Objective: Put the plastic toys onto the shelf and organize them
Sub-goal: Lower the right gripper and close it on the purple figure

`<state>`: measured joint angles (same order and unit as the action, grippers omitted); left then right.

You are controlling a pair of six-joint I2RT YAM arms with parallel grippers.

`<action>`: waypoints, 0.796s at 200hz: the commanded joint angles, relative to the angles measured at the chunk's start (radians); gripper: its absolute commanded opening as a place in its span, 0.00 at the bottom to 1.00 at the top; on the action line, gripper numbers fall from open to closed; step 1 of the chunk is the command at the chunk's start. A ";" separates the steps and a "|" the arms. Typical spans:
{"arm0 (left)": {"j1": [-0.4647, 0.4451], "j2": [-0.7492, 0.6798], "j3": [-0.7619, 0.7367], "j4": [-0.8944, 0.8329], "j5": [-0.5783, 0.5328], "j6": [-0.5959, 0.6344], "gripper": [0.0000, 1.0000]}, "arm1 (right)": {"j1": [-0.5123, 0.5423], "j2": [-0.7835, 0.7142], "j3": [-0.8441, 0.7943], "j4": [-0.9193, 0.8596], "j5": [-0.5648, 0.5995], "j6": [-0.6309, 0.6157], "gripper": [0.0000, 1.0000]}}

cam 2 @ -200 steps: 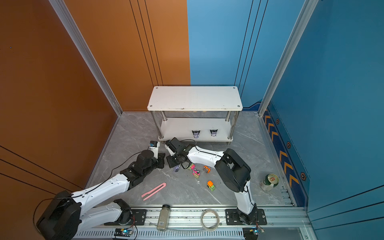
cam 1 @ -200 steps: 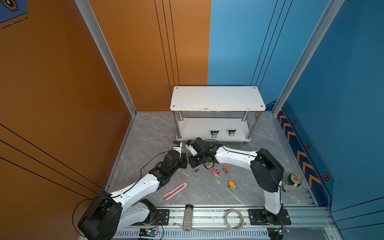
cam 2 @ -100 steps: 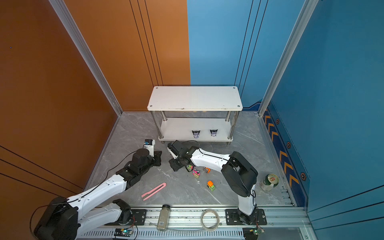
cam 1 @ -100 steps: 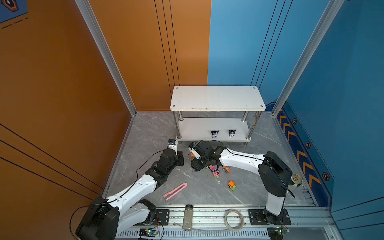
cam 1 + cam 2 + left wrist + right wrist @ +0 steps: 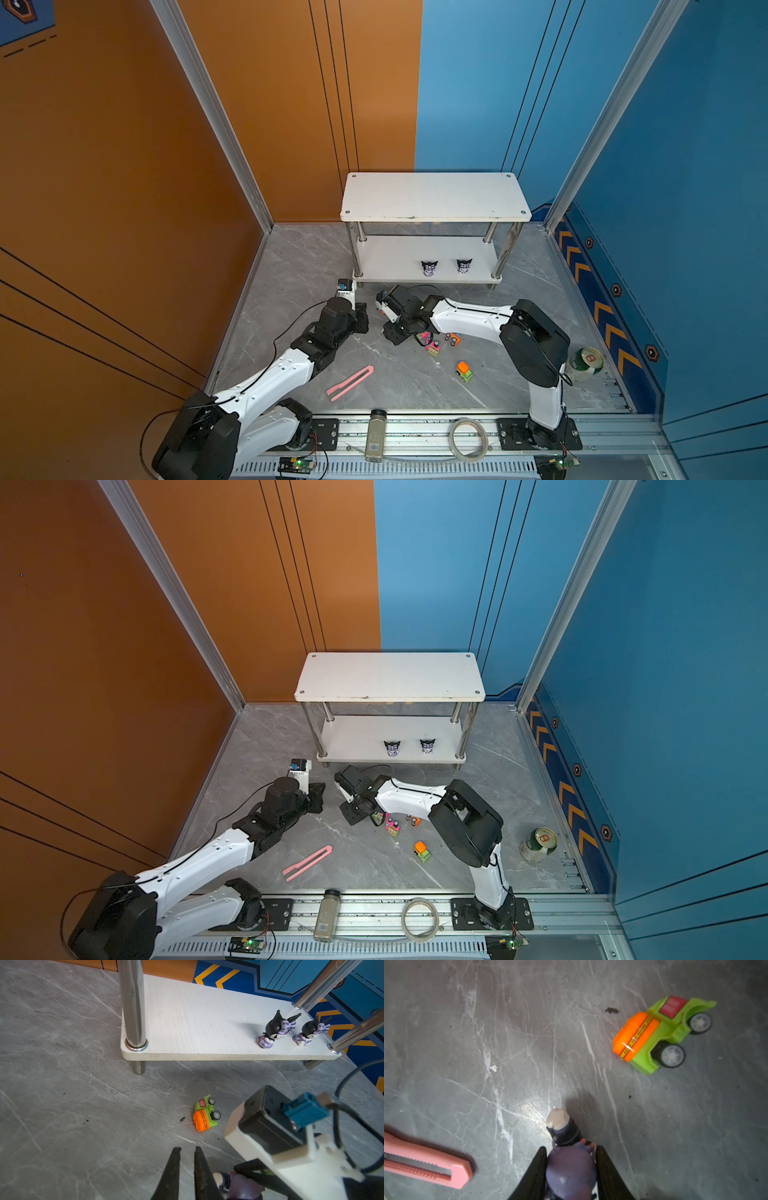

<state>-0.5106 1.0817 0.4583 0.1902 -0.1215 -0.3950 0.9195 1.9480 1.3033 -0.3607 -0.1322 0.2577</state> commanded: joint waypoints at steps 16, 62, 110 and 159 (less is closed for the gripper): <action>0.010 0.015 -0.001 -0.009 0.028 -0.011 0.16 | -0.037 -0.012 -0.049 0.079 -0.129 0.064 0.21; 0.011 0.015 -0.004 -0.009 0.035 -0.016 0.17 | -0.078 -0.024 -0.078 0.066 -0.186 0.251 0.11; 0.010 0.025 -0.009 0.002 0.040 -0.018 0.17 | -0.077 -0.087 -0.127 0.032 -0.209 0.370 0.09; 0.012 0.059 -0.009 0.026 0.054 -0.025 0.18 | -0.066 -0.142 -0.129 -0.044 -0.240 0.421 0.14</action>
<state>-0.5095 1.1225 0.4583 0.1928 -0.0959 -0.4103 0.8444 1.8439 1.1790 -0.3412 -0.3416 0.6250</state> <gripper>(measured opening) 0.172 0.345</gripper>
